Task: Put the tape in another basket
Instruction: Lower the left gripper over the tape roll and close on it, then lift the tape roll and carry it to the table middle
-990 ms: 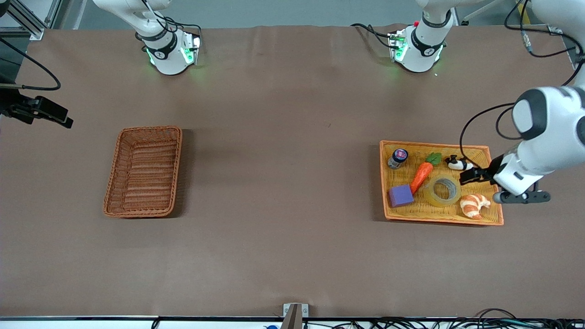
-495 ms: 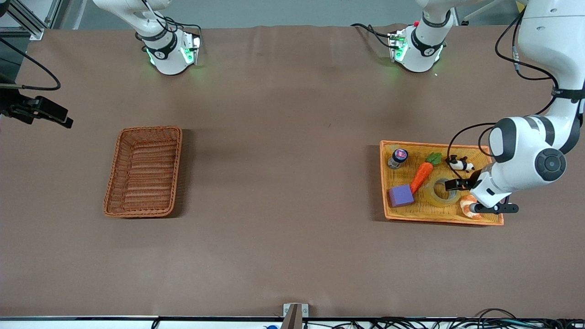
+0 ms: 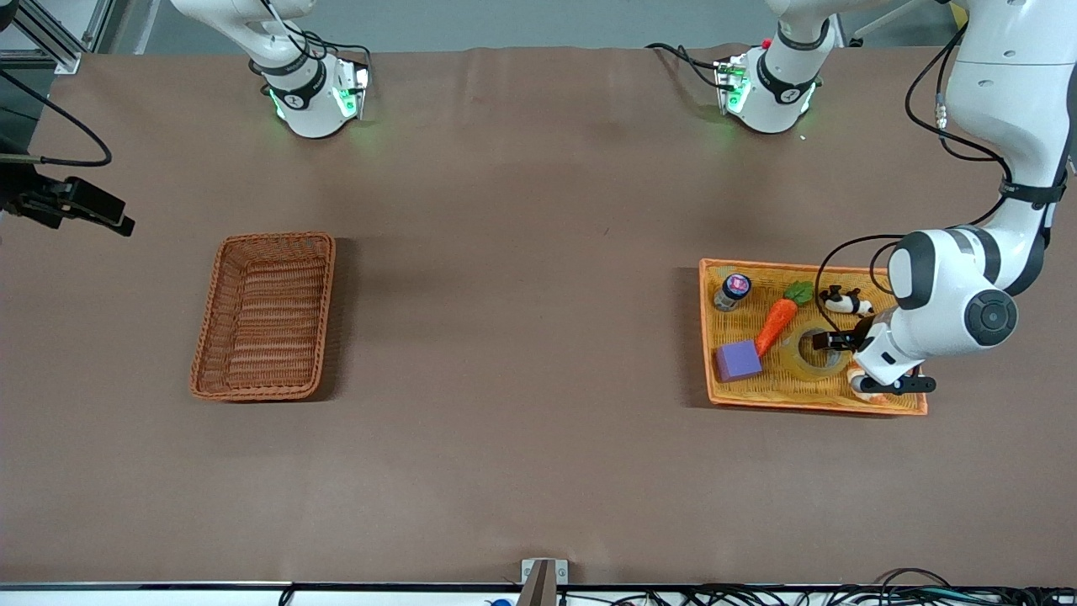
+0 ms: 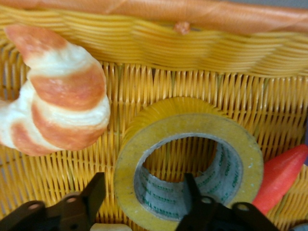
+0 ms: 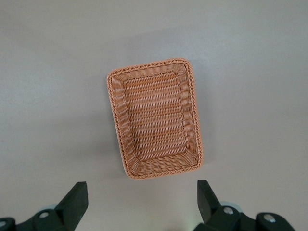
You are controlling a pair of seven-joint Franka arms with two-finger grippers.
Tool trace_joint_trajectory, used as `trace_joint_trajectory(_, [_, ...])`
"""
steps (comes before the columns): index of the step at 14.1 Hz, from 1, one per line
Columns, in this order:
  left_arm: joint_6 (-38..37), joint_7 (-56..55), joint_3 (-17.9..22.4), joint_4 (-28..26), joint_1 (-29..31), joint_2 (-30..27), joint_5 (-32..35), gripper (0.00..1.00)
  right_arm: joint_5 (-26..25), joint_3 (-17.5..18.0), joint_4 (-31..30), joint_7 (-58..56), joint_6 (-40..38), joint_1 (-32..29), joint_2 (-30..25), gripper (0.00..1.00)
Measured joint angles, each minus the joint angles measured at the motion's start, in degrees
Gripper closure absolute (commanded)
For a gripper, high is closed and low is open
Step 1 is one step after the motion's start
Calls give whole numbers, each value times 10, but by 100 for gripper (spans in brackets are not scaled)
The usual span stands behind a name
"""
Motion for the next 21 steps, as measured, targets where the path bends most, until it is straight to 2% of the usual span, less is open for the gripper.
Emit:
trace_joint_trajectory(1, [5, 0, 0, -2, 0, 2, 11, 79, 0, 0, 0, 0, 0, 0, 0, 0])
trace_joint_trajectory(3, [11, 0, 0, -2, 4, 2, 38, 95, 0, 0, 0, 0, 0, 0, 0, 0])
trace_joint_trajectory(4, [13, 0, 0, -1, 5, 2, 48, 98, 0, 0, 0, 0, -1, 0, 0, 0])
trace_joint_trajectory(8, [5, 0, -6, 8, 5, -19, 66, 100, 0, 0, 0, 0, -4, 0, 0, 0])
trace_joint_trajectory(10, [-34, 0, -17, 23, 5, -49, 66, 100, 0, 0, 0, 0, -4, 0, 0, 0])
trace_joint_trajectory(13, [-71, -4, -72, 39, 3, -84, 66, 100, 0, 0, 0, 0, -4, 0, 0, 0])
trace_joint_trajectory(15, [-73, -46, -126, 38, 0, -86, 66, 93, 0, 0, 0, 0, -4, 0, 0, 0])
trace_joint_trajectory(17, [-72, -102, -175, 39, -9, -84, 67, 94, 0, 0, 0, 0, -4, 0, 0, 0])
trace_joint_trajectory(19, [-72, -169, -197, 50, -42, -79, 67, 95, 0, 0, 0, 0, -4, 0, 0, 0])
trace_joint_trajectory(21, [-72, -234, -200, 75, -103, -61, 67, 95, 0, 0, 0, 0, -4, 0, 0, 0])
